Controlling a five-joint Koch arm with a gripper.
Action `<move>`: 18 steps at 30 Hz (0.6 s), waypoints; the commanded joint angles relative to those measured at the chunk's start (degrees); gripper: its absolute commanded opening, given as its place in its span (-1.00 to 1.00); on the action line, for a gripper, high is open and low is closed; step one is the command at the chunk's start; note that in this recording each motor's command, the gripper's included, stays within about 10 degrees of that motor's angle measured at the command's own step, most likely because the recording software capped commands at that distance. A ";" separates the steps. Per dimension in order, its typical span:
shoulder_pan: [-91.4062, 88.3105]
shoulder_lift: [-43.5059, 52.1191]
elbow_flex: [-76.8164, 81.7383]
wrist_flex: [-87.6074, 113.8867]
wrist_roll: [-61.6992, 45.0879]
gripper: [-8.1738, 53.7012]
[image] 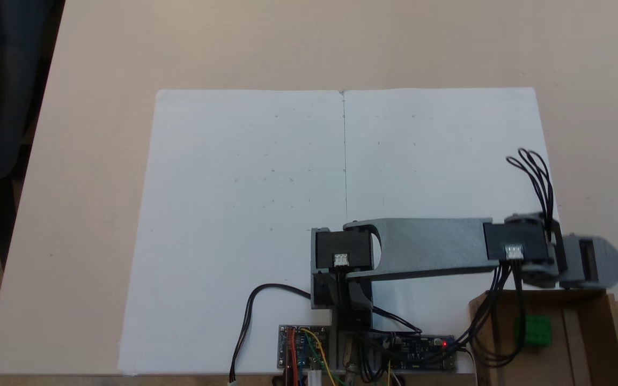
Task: Grasp a green dice and put it in the bin.
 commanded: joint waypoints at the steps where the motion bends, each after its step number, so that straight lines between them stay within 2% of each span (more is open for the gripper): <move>1: -7.03 2.37 -2.46 -1.41 4.31 0.56; 7: -26.37 0.35 -2.37 -5.54 4.13 0.58; 10: -34.72 0.18 -2.11 -5.54 4.13 0.69; 18: -58.97 0.44 2.99 -16.00 3.96 0.68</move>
